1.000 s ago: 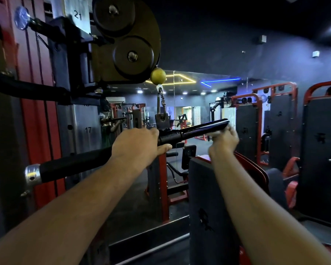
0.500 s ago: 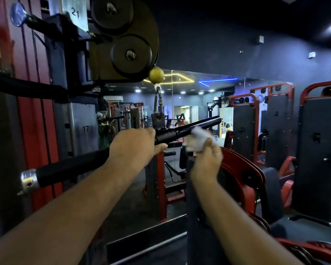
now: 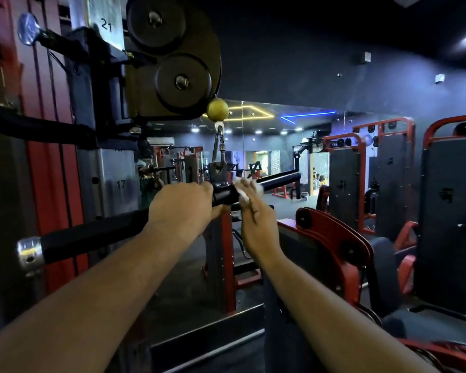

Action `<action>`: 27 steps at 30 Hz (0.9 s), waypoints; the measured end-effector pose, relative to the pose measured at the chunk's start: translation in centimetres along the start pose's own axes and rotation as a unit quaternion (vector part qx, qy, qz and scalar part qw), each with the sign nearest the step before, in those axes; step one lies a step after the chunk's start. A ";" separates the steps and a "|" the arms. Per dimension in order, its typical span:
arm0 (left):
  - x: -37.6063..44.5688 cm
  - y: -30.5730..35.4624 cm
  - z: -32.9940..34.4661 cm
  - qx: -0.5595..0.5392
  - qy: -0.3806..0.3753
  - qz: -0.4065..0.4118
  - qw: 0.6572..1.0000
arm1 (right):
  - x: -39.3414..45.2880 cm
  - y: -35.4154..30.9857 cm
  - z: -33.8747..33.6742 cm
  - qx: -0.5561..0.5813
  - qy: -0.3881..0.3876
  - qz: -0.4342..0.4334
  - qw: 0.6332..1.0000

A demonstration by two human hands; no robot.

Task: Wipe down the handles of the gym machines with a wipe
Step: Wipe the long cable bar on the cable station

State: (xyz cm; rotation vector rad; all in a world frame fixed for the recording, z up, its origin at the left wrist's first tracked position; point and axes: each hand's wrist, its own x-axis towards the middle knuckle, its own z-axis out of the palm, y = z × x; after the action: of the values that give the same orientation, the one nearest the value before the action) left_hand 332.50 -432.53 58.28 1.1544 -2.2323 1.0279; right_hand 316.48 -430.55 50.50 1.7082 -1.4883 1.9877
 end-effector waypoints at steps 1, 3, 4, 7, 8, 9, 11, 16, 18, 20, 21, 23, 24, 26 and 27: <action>0.0 -0.1 0.0 0.004 0.005 0.000 1.000 | -0.6 -0.5 -0.4 0.050 -0.019 0.004 0.999; 0.0 -0.2 -0.3 0.010 0.006 0.005 1.000 | 0.2 -0.8 -2.2 0.134 0.014 0.029 0.990; -0.1 -0.2 -0.5 0.011 0.001 0.010 1.000 | 1.5 -0.4 -3.5 0.145 0.061 0.045 0.987; -0.1 0.2 -1.0 0.010 -0.009 0.019 1.000 | 6.9 2.7 -7.8 -0.012 0.177 0.057 0.983; -0.1 0.3 -1.1 0.007 -0.012 0.017 1.000 | 8.6 3.8 -9.0 -0.097 0.159 0.058 0.981; -0.1 0.4 -1.0 0.001 -0.016 0.014 1.000 | 9.9 4.5 -9.9 -0.177 0.117 0.063 0.975; -0.1 0.7 -0.9 -0.014 -0.024 0.009 1.000 | 11.2 5.4 -10.5 -0.270 0.027 0.092 0.958; 0.1 0.3 -0.7 -0.007 -0.029 0.005 1.000 | 7.8 3.2 -6.4 -0.230 -0.011 0.083 0.970; 0.2 0.1 -0.6 0.009 -0.027 0.008 1.000 | 5.0 1.4 -3.6 -0.192 -0.028 0.043 0.980; 0.1 0.1 -0.5 0.003 -0.021 -0.001 1.000 | 2.3 -0.6 -1.5 -0.144 -0.043 -0.010 0.989; 0.1 0.1 -0.4 0.000 -0.020 -0.006 1.000 | 1.3 -1.2 -0.8 -0.125 -0.050 -0.035 0.990; 0.1 0.2 -0.5 -0.009 -0.032 -0.002 0.999 | 0.8 -1.4 -0.4 -0.119 -0.057 -0.065 0.989; 0.1 0.0 -0.6 -0.017 -0.044 0.009 0.999 | 1.1 -1.3 -0.5 -0.128 -0.052 -0.064 0.988; -0.3 -1.0 -0.8 -0.024 -0.069 0.025 0.997 | 1.9 -0.9 -1.1 -0.150 -0.033 -0.046 0.987; -0.7 -1.9 -0.9 -0.017 -0.078 0.024 0.997 | 2.2 -0.8 -1.4 -0.158 -0.024 -0.036 0.987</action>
State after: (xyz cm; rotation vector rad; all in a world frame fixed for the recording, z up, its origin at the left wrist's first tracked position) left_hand 334.52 -432.17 59.17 1.2088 -2.3988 0.9428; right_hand 315.22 -430.19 52.91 1.6581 -1.6293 1.5834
